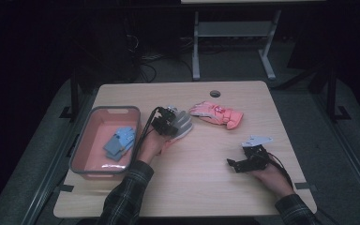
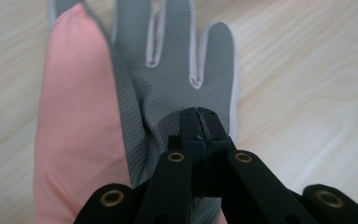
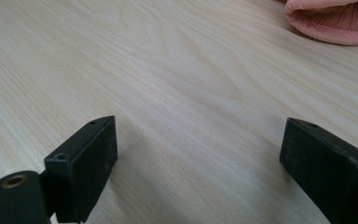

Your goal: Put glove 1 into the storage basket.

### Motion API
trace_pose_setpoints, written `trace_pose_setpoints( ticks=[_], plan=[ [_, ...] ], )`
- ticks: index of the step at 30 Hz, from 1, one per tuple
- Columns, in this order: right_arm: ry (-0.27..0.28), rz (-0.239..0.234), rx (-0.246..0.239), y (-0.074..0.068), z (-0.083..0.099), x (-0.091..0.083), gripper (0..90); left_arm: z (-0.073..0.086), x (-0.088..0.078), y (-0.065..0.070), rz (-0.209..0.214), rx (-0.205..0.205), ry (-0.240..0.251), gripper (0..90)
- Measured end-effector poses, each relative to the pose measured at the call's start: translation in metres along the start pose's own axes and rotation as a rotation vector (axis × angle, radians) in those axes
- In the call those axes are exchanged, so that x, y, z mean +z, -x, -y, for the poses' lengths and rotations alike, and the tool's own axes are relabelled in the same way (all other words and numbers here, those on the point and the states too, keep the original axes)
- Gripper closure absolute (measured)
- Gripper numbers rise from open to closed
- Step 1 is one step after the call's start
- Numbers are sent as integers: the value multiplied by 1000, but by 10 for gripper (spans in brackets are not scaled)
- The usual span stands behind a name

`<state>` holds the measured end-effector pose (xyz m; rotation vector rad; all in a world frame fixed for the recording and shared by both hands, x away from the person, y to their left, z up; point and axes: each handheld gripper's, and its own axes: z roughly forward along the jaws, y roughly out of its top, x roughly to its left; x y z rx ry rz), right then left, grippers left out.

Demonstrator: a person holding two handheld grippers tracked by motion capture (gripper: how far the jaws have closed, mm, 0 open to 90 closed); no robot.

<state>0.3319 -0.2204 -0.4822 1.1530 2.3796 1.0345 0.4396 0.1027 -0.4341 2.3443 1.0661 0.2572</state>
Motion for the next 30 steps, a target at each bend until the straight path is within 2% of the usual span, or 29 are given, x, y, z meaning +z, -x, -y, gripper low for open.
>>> trace_pose_setpoints(
  ticks=[6,12,17,20,22,26,30],
  plan=[
    [0,0,0,0,0,0,104,0,0,17,56,29,0,897],
    [0,0,1,0,0,0,104,-5,2,41,105,108,-25,897],
    [0,0,1,0,0,0,105,-8,3,56,143,128,-20,897],
    [0,0,0,0,0,0,104,-8,-1,55,155,121,8,897],
    [0,0,1,0,0,0,104,-8,-9,52,145,124,18,897],
    [0,0,0,0,0,0,105,-2,-26,36,100,101,44,897],
    [1,0,-1,0,0,0,104,6,-39,15,50,49,65,896]
  ],
)
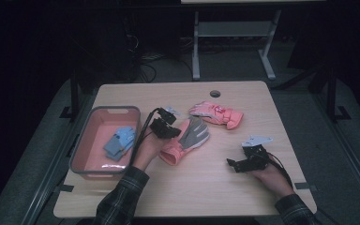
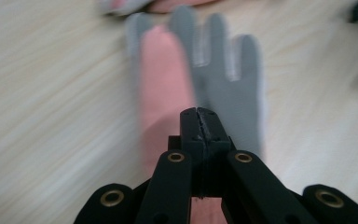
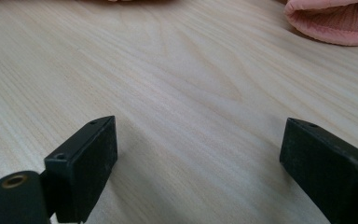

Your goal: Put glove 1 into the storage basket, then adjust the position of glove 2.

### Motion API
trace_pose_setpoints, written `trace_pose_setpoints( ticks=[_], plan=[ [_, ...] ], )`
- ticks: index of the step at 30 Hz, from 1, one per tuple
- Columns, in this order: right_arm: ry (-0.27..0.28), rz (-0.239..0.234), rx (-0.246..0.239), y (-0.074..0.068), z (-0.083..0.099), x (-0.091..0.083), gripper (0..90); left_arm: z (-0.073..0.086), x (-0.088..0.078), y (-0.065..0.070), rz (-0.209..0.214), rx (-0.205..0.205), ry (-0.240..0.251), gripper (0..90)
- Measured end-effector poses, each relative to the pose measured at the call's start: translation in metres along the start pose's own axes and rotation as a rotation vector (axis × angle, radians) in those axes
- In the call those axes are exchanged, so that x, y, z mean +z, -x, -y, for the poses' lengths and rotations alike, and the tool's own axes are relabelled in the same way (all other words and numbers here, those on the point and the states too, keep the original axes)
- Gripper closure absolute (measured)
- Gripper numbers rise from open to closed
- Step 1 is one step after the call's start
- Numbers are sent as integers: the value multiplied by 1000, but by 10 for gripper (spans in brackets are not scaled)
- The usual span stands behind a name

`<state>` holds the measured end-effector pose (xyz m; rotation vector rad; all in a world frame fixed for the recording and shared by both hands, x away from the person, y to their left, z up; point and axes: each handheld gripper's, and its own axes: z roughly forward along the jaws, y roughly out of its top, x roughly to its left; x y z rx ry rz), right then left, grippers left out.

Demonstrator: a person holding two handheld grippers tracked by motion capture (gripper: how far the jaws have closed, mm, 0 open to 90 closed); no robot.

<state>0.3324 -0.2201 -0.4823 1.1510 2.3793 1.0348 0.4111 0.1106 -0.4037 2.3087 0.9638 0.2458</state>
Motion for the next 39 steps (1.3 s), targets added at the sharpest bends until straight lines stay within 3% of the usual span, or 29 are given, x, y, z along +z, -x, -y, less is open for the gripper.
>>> trace_pose_setpoints(
  ticks=[1,3,7,10,16,23,33,39],
  plan=[
    [0,0,1,0,0,0,105,1,-1,-2,-9,-13,8,896],
    [0,0,1,0,0,0,105,2,-3,-7,-70,-17,-3,896],
    [0,0,1,0,0,0,105,4,2,-11,-103,-19,-23,896],
    [0,0,1,0,0,0,105,5,11,-13,-100,-33,-55,896],
    [0,-1,1,0,0,0,105,11,22,-7,-43,-37,-91,896],
    [0,-1,-1,0,0,0,105,19,27,5,43,0,-138,896],
    [0,0,1,0,0,0,109,20,37,38,155,63,-158,896],
    [-1,-8,-5,1,0,0,109,16,43,60,186,119,-150,896]
  ],
)
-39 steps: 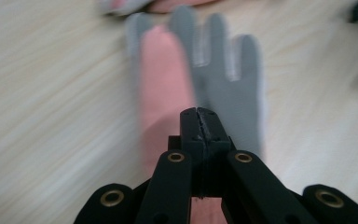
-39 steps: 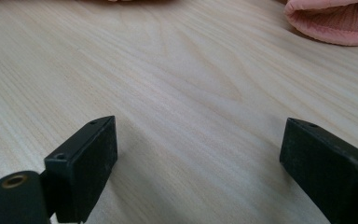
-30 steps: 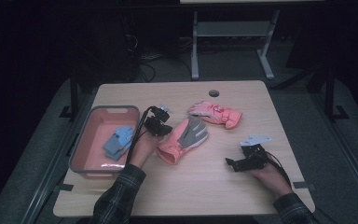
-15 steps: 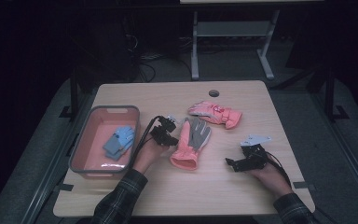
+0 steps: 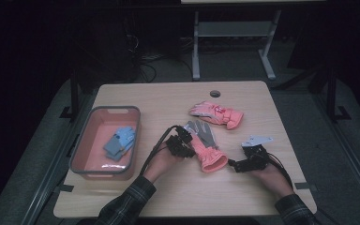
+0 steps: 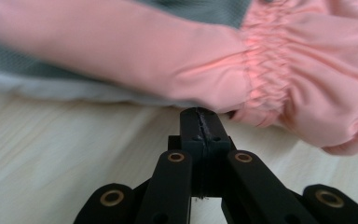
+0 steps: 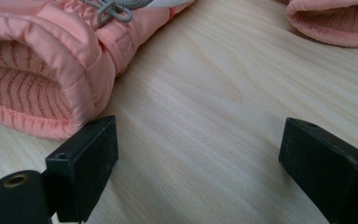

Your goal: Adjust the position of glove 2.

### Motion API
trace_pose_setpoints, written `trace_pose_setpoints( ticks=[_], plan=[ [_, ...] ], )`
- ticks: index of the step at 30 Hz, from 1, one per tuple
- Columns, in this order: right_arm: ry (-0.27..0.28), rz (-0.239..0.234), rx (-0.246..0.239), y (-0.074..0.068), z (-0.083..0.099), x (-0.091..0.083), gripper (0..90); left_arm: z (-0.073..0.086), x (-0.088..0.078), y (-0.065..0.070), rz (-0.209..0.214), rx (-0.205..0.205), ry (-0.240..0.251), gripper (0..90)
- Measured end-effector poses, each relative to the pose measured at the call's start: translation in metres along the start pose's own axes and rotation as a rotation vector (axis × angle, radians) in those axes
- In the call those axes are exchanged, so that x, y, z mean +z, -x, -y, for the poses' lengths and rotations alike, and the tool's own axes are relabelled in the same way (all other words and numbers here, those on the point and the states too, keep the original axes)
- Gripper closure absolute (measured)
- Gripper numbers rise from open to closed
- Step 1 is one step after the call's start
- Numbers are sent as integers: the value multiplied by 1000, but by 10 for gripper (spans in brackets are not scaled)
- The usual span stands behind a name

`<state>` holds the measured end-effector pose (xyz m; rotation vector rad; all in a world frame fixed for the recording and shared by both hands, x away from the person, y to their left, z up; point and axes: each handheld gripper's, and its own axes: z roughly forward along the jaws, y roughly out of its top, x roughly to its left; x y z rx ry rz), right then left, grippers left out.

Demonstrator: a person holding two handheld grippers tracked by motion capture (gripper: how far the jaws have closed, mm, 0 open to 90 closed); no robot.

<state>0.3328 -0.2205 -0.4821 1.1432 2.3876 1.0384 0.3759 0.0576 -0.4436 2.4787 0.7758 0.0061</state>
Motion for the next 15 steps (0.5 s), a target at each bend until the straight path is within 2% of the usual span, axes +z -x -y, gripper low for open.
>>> trace_pose_setpoints(
  ticks=[5,7,8,9,15],
  plan=[
    [-1,-7,-3,0,0,0,109,4,-5,0,-12,12,19,893],
    [-3,-8,-10,1,0,0,106,9,-10,-2,-25,19,23,860],
    [-3,-7,-4,1,0,0,104,13,-11,-2,-37,15,37,836],
    [-3,-6,-5,1,0,0,103,15,-13,-2,-43,27,35,803],
    [-4,-4,-2,1,0,0,100,40,-22,3,-97,69,106,584]
  ],
)
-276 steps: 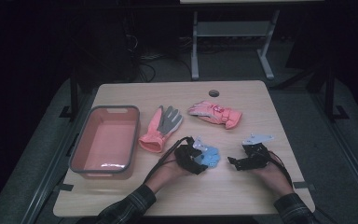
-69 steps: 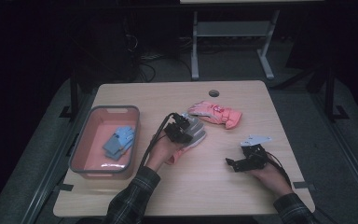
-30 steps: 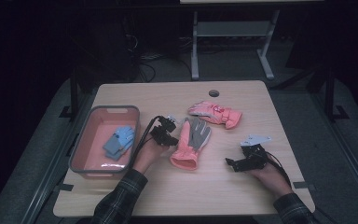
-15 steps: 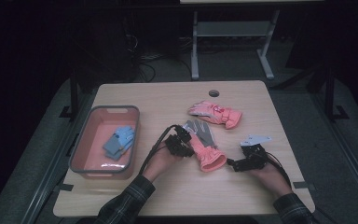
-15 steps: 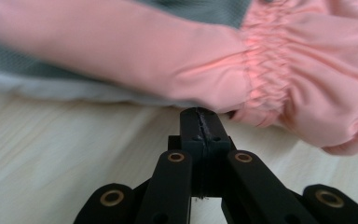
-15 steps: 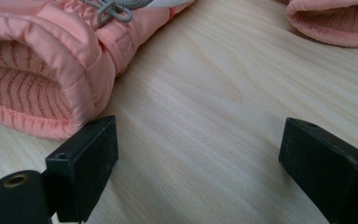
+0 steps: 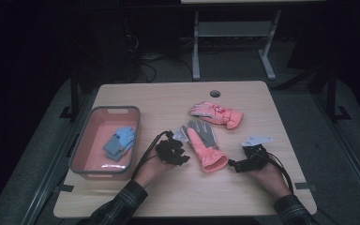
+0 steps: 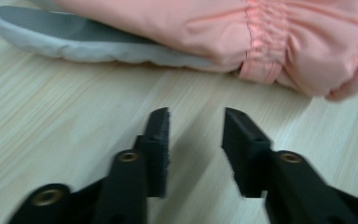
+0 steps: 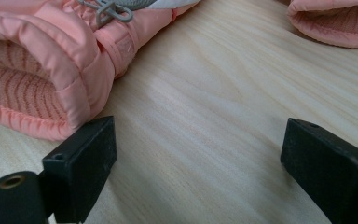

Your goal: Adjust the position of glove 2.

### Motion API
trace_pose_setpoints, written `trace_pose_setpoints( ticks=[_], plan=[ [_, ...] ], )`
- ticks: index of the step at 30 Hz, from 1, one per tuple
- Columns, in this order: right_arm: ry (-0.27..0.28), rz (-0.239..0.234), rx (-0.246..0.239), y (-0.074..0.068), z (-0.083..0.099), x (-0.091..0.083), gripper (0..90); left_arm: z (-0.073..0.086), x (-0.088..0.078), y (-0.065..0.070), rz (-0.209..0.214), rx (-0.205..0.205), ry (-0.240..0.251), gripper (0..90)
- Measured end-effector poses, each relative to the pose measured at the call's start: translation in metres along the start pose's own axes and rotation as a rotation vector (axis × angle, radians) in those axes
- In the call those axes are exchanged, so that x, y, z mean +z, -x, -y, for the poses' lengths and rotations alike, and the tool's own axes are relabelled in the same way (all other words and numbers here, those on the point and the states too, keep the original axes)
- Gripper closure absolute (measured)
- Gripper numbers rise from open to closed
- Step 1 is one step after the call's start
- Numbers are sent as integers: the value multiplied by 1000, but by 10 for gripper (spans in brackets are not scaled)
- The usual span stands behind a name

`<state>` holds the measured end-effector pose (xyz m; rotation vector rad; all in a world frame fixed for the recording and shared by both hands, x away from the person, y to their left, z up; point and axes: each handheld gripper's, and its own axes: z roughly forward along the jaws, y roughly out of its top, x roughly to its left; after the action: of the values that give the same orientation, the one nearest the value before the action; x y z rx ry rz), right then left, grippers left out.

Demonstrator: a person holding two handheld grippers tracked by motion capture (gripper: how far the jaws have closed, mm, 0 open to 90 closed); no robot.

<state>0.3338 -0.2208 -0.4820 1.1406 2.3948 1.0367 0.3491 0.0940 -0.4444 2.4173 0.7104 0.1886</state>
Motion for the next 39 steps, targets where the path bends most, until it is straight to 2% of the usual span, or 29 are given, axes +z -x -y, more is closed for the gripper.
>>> trace_pose_setpoints(
  ticks=[3,6,8,10,11,13,15,19,24,26,29,34,36,39],
  plan=[
    [-9,-20,-33,1,-2,-1,150,10,-4,4,-6,21,27,488],
    [-29,-18,-38,1,-4,-3,189,22,-5,12,-12,29,43,409],
    [-47,-29,-45,2,-8,-5,211,28,-4,14,-8,34,36,358],
    [-46,-41,-41,3,-11,-7,238,34,-3,16,-10,31,39,304],
    [-35,-55,-45,4,-13,-8,259,36,-4,16,-14,43,39,284],
    [-38,-63,-53,7,-17,-10,295,39,-3,18,-13,19,63,232],
    [-40,-67,-52,10,-23,-12,316,42,-3,18,-14,22,71,191],
    [-3,-56,-57,20,-39,-19,391,48,0,19,-4,36,103,144],
    [38,-47,-38,38,-58,-21,589,56,1,18,6,47,171,126],
    [46,-42,-29,45,-64,-18,647,56,1,18,6,47,171,126],
    [49,-33,0,55,-72,-10,628,56,1,18,6,47,171,127],
    [55,-7,-11,68,-85,3,609,56,1,18,8,48,170,127],
    [54,-15,-6,72,-92,7,601,56,1,18,8,47,170,126],
    [39,-10,-25,75,-100,13,564,56,1,18,8,48,170,127]
  ],
)
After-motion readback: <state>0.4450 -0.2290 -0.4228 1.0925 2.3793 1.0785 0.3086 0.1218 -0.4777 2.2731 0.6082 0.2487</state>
